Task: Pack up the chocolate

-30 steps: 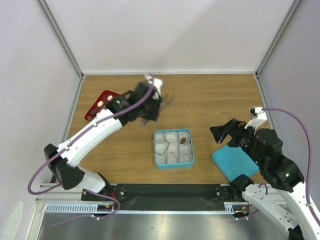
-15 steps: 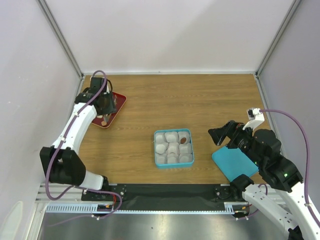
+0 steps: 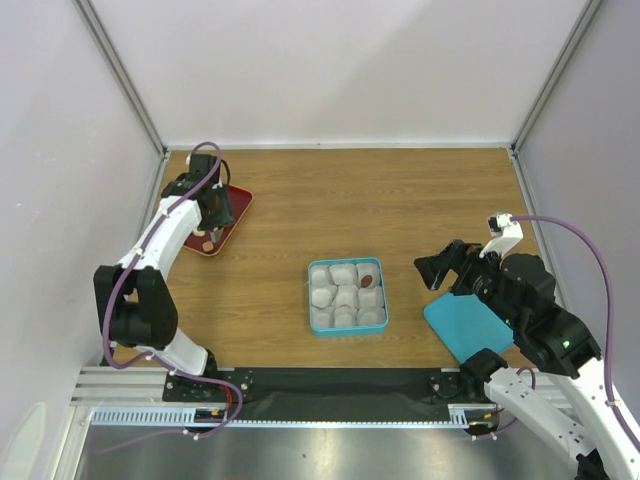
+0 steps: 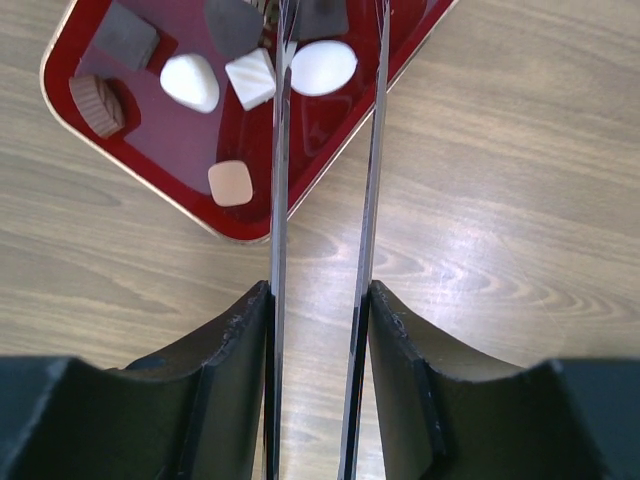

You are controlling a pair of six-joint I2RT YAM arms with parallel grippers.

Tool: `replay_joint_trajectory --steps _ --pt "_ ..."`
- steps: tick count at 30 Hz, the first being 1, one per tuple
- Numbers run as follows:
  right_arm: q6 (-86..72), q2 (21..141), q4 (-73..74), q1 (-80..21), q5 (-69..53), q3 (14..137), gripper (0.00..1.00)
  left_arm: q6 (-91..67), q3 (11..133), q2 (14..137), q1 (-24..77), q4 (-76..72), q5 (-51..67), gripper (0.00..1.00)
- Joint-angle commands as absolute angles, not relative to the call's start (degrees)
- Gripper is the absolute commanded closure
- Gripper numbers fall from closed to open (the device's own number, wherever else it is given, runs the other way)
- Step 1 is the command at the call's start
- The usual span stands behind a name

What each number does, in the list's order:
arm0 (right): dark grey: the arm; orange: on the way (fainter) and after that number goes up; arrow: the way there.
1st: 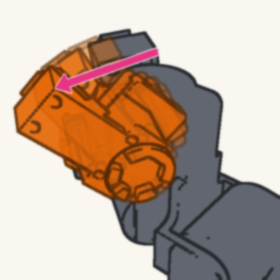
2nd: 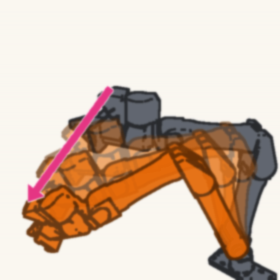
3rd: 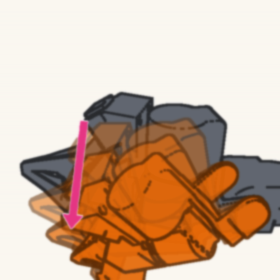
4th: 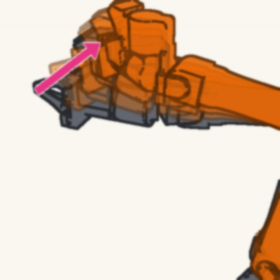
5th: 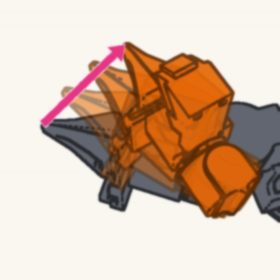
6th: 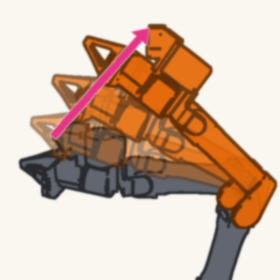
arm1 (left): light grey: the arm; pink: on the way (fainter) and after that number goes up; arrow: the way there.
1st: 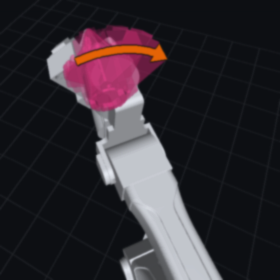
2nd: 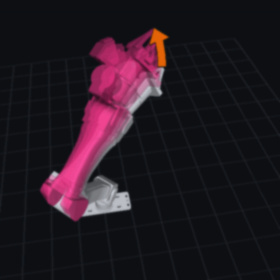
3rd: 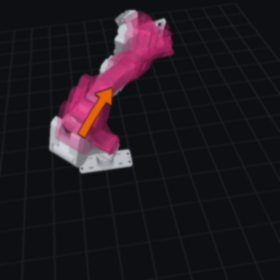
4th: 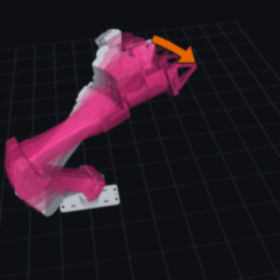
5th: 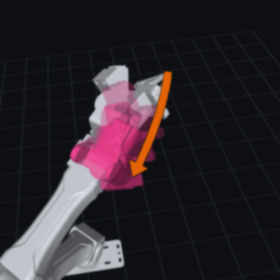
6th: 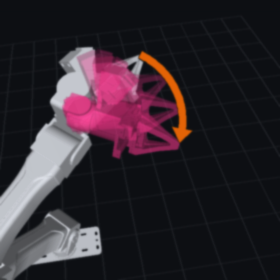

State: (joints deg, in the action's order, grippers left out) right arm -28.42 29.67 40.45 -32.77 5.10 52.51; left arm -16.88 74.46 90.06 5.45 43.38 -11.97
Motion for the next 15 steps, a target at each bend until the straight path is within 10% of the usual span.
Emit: replay_joint_trajectory --steps 1,15 --pt "-27.0 29.9 38.6 -32.7 5.6 53.8 0.04 -15.6 74.0 87.9 5.0 39.8 -13.3 0.53" --pt "-26.5 30.8 38.1 -32.7 5.9 53.8 0.04 -14.8 73.7 90.4 4.8 39.7 -14.1 0.52"
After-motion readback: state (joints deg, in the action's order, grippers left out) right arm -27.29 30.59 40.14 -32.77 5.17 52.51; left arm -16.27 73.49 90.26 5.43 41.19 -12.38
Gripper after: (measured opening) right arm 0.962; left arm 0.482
